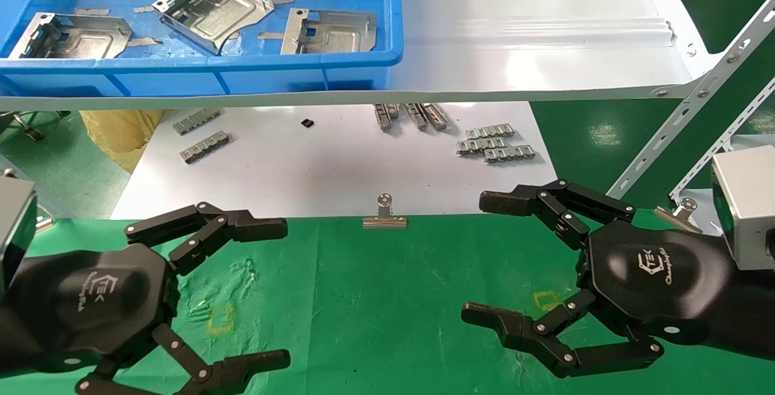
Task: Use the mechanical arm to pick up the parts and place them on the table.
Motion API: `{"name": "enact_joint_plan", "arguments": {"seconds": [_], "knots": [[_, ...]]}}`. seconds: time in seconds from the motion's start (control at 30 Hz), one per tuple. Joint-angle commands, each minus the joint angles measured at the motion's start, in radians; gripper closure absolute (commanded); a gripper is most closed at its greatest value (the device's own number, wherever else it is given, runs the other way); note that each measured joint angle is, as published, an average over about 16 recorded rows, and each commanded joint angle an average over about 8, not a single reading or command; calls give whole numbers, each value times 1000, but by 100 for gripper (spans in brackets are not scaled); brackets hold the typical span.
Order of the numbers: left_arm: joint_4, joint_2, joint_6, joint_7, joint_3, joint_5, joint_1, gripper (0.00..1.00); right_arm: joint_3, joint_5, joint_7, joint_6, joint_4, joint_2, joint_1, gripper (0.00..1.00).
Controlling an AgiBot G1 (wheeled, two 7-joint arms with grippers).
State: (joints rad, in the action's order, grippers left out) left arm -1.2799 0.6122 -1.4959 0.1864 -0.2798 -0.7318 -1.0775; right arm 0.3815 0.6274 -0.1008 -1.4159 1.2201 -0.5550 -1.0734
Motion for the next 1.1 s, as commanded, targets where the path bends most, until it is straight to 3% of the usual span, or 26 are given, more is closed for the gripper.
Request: {"name": "enact_joint_plan", "arguments": {"seconds": [0.03, 1.1], "knots": [[0, 0, 0, 0, 0, 0, 0, 0, 0, 0, 0, 0, 0, 0, 0, 100], [0, 0, 0, 0, 0, 0, 0, 0, 0, 0, 0, 0, 0, 0, 0, 100]]}}
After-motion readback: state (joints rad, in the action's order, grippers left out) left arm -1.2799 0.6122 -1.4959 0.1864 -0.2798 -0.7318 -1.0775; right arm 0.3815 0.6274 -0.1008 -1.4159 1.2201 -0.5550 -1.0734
